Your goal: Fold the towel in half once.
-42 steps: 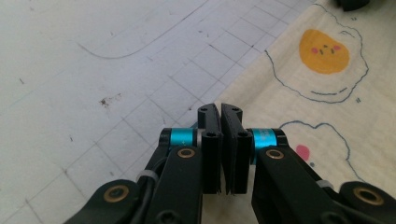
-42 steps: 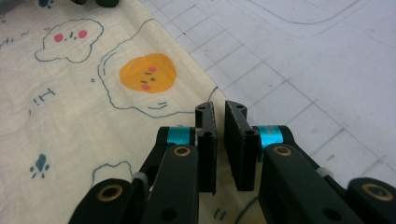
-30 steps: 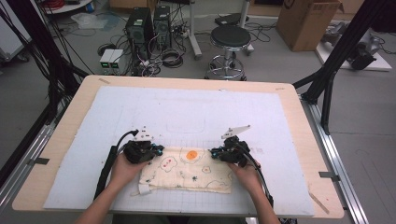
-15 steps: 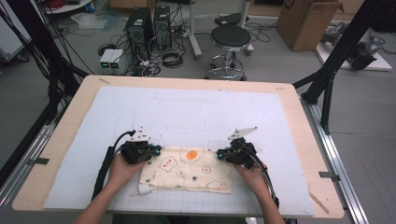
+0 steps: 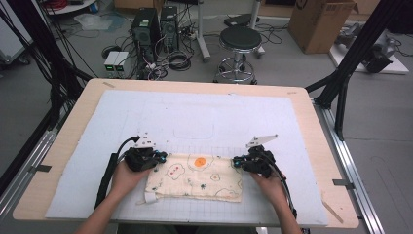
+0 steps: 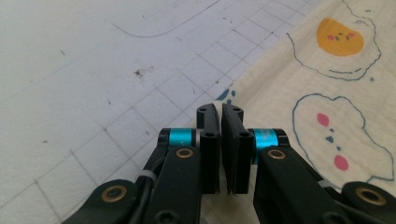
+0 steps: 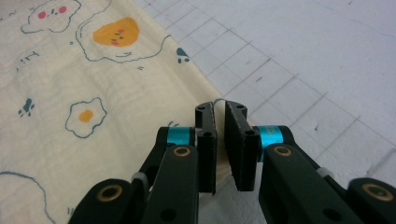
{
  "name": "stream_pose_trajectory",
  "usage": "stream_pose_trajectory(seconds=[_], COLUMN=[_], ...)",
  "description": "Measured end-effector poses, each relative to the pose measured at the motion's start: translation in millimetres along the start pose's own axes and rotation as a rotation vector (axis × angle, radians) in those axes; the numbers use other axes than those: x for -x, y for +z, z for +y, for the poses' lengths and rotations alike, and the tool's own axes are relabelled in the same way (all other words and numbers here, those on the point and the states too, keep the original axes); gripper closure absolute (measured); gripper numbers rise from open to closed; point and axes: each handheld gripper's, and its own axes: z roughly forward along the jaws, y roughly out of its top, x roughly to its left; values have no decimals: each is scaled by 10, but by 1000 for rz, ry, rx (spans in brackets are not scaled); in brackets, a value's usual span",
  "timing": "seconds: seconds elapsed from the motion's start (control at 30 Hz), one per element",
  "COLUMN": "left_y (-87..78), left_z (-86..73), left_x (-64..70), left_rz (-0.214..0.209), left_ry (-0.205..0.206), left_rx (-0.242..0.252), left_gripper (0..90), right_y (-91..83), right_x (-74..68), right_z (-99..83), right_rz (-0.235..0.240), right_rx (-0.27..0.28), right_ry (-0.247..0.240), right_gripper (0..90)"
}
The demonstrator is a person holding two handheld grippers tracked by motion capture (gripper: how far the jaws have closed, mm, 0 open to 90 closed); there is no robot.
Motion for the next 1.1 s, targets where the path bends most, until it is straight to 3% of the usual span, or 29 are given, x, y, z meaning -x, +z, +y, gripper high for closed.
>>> stream_pose_trajectory(seconds=[0.37,0.47,0.7,0.9,1.1], left_y=[-65,-87,-151,-326,-426], left_z=[-75,-116,-140,-113,-112], left_x=[-20,-23,2,60,121], left_rz=[0,-11,-21,-35,-59], left_ry=[-2,-19,3,-14,-8], left_rx=[15,32,35,124,162], left_gripper=[839,833,773,690,567], right_y=[-10,-21,-31,-103,-216], right_x=[-18,-36,-41,-123,-199], right_z=[-18,-41,-65,-43,-45], right_rz=[-1,-5,0,27,45], right_rx=[9,20,33,91,148], right_ry=[3,4,19,5,-14], right_gripper=[798,785,748,648,534])
